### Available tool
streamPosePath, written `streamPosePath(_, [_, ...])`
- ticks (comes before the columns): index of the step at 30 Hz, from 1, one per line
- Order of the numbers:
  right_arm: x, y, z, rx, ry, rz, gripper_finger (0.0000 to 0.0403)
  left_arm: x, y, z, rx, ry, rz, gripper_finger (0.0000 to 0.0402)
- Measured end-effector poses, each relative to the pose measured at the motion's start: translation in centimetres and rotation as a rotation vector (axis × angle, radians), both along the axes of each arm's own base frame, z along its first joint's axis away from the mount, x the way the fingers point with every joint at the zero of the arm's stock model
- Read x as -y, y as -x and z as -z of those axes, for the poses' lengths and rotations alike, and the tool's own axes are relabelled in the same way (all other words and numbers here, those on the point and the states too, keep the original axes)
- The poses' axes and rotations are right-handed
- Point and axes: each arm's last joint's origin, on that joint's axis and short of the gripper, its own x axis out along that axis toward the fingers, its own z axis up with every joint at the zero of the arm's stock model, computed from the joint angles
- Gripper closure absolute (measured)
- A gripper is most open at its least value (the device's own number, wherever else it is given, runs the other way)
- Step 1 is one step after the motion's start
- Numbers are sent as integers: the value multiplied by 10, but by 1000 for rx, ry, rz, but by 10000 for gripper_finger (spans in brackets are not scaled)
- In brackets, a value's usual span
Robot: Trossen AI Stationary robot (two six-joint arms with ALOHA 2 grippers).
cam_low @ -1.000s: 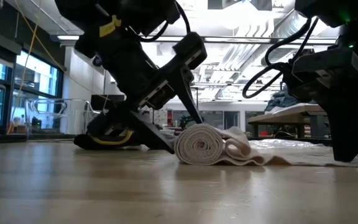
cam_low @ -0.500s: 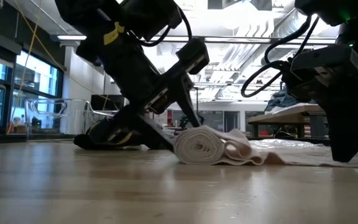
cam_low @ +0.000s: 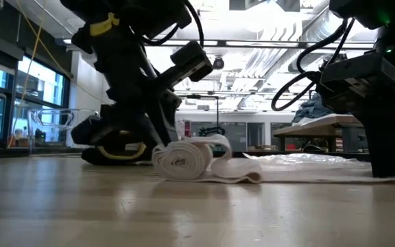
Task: Roll bandage
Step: Roll the white-brown bandage
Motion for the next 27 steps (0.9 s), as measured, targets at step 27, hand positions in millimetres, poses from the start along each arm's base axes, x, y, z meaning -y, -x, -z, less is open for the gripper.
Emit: streamPosePath(27, [-3,-4,8,6,-12,75,403,0,0,-26,113,-2,-73,398])
